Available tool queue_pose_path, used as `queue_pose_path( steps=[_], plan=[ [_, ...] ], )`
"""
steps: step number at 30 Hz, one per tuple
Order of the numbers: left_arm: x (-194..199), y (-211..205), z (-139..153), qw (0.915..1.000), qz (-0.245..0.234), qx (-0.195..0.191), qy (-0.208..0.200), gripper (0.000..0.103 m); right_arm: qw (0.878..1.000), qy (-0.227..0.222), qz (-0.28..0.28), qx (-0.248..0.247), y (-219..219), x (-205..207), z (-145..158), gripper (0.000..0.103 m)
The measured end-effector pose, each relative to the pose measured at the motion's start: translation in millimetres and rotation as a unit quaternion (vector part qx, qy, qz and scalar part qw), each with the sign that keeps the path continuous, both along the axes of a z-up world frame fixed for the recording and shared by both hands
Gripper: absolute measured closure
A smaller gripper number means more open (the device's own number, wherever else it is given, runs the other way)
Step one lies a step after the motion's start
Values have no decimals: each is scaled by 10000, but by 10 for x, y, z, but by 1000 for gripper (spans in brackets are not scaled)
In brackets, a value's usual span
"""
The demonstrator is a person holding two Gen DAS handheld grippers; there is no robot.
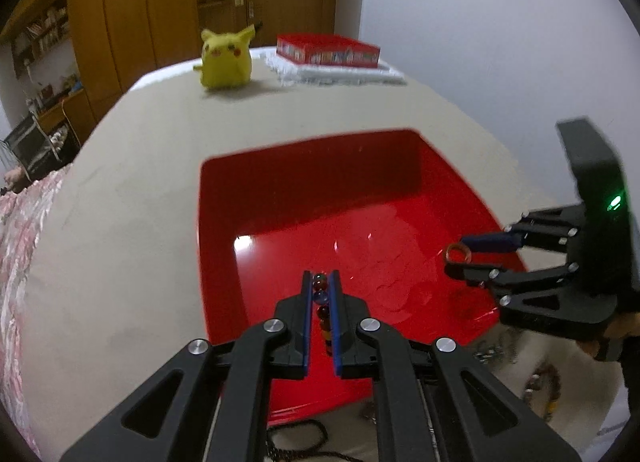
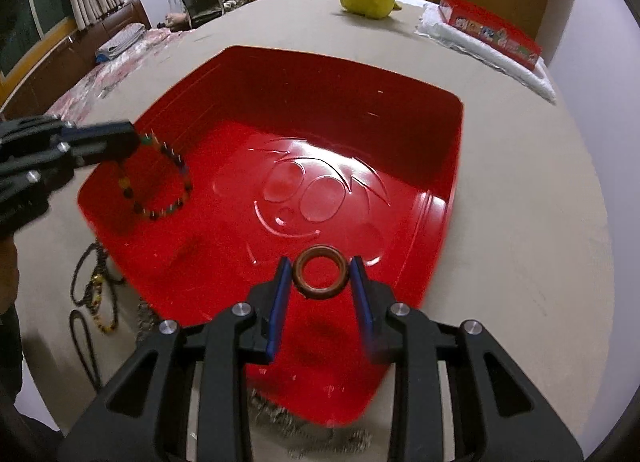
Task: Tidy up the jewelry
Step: 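Carry bracelet and ring into the red box and open both tools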
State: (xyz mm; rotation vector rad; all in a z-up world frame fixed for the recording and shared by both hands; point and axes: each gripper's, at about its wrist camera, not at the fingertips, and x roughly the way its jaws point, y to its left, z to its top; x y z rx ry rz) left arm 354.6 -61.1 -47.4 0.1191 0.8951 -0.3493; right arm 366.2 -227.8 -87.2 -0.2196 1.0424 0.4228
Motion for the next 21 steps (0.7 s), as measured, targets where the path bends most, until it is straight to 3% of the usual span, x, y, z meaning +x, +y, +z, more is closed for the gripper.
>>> queue_pose_path(
  steps=[9, 14, 21],
  plan=[
    [98, 26, -202, 9998, 19, 65, 192, 93, 9996, -4, 125, -251, 104, 60, -56, 72],
    [81, 30, -182, 9999, 73, 71, 136, 67, 9995, -12, 181, -277, 148, 25, -33, 61],
    [-264, 92, 40, 9999, 74, 69, -72, 57, 9998, -200, -30, 49, -46, -187, 217, 57]
  ],
)
